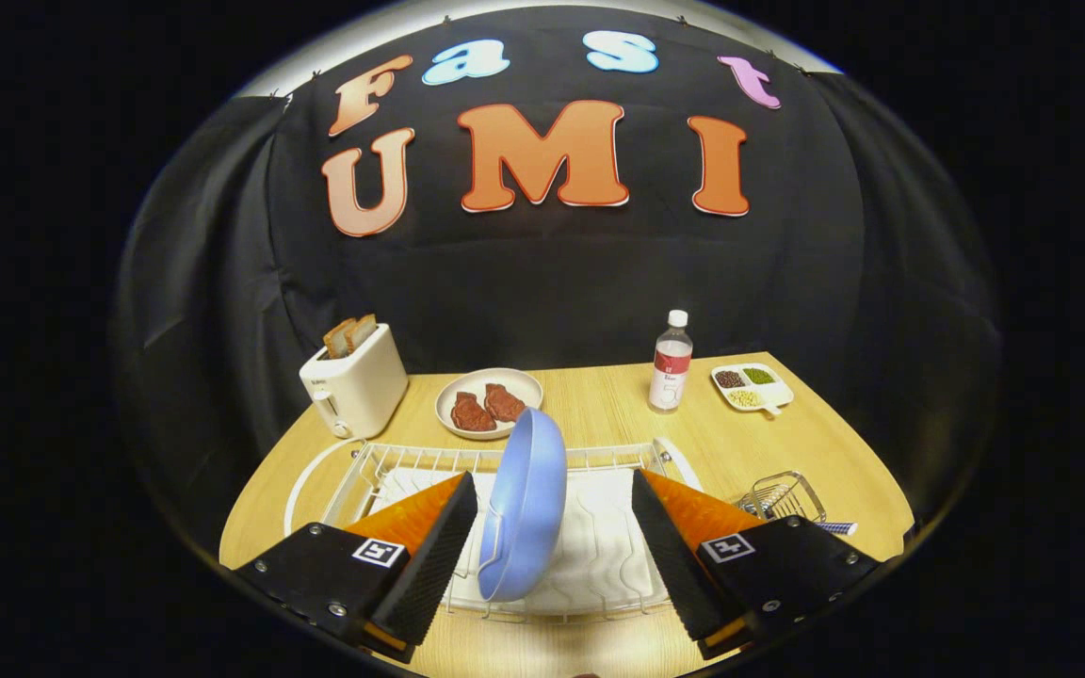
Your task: Take the plate from the dish rack, then take the spoon from the basket and place it into the plate.
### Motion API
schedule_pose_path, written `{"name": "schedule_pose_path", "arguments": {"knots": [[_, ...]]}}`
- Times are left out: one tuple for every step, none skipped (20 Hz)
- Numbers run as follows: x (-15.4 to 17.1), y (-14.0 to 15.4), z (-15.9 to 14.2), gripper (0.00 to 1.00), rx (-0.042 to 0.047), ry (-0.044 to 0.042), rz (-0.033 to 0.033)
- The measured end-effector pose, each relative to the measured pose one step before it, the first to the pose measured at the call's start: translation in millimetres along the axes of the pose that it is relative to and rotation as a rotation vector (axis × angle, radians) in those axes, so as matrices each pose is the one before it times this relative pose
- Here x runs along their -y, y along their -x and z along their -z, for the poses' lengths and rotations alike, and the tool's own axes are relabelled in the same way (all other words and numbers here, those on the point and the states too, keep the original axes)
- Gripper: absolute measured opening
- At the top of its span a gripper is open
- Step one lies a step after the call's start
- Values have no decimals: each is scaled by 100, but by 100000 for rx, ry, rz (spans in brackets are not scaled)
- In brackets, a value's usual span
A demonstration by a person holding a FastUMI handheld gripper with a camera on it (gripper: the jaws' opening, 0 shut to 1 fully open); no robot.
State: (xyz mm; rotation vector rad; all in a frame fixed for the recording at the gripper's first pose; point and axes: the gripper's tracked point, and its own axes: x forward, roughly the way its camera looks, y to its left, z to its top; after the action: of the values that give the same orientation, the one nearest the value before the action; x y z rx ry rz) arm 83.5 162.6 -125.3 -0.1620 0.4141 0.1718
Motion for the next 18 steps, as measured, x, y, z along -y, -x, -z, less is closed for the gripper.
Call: {"name": "schedule_pose_path", "arguments": {"knots": [[26,-417,472,98,-1672,509,594],[89,-470,413,98,-1691,165,805],[-3,-488,420,98,-1801,-242,227],[-118,-480,352,99,-1558,-555,155],[-23,-451,384,99,-1625,-318,585],[69,-437,437,98,-2011,68,894],[-191,-381,403,98,-1834,110,226],[-251,-246,346,98,-1674,-191,-94],[-302,-342,253,97,-1555,-29,-55],[-206,-269,220,87,-1300,14,131],[-198,-227,339,82,-1698,282,534],[-56,-117,333,70,-1804,443,982],[27,-162,113,65,-805,543,1202],[11,186,-184,51,599,-365,2135],[-66,-153,12,38,-410,-485,993],[103,21,104,35,-1062,-28,1811],[167,101,-51,32,-257,-800,1840],[230,165,-401,28,229,-986,1927]]}}
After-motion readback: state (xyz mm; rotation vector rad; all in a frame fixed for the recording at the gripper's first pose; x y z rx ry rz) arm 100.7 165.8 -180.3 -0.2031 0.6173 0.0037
